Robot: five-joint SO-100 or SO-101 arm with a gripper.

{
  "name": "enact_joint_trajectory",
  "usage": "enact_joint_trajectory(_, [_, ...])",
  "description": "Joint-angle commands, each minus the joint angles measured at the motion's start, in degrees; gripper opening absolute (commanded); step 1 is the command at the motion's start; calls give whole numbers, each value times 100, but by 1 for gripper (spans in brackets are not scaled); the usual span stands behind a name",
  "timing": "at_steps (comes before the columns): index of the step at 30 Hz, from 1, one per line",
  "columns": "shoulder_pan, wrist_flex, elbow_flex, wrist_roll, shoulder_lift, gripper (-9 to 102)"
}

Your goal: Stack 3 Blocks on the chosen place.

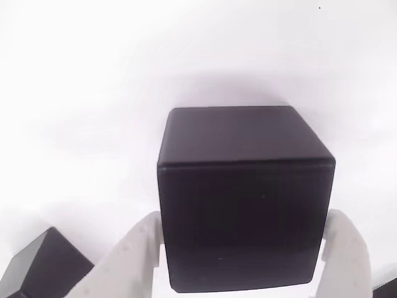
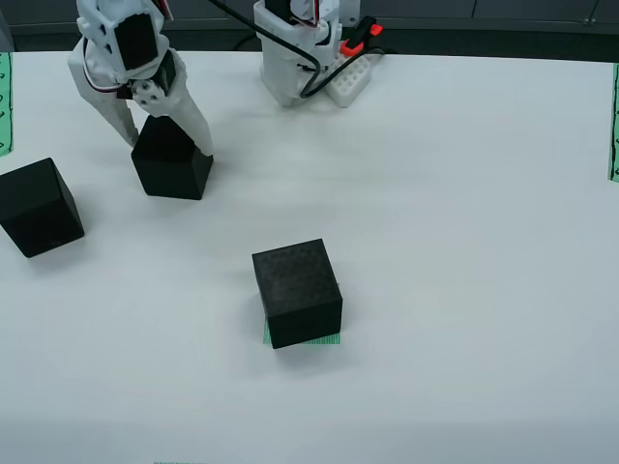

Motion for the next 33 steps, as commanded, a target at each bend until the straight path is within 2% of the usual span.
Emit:
enact_joint_trajectory(1, [-132, -132, 26, 237, 9, 22])
enact_joint_trajectory(5, [-308, -18, -105, 422, 9, 21])
enact_joint_trajectory(14, [-1169, 1222, -1863, 1529, 44, 21])
enact_joint_trajectory(18, [-1819, 1178, -2224, 2259, 70, 21])
enact_joint_trajectory(23, [-2777, 554, -2505, 3568, -79, 21])
enact_joint_trajectory(33, [-4008, 404, -3138, 4641, -264, 21])
